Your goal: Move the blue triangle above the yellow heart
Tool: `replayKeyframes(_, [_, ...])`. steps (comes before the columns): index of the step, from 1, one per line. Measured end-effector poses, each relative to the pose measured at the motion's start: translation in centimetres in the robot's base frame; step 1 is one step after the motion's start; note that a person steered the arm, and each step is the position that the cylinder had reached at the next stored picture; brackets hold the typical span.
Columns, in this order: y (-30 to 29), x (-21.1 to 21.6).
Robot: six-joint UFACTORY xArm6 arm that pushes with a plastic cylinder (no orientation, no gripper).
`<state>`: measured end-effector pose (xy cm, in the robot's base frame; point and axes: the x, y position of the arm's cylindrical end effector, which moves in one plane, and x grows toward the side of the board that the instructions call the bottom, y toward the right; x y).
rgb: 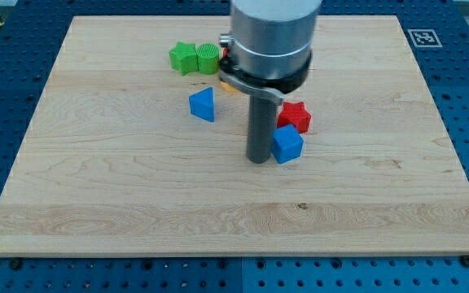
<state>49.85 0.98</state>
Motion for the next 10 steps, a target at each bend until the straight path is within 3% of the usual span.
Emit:
replayKeyframes(1, [-7.3, -1.5])
replayKeyframes(2, [-9.5, -4.8])
replayKeyframes(3, [-8.6, -7.3])
replayKeyframes(10, [-8.4, -9.2])
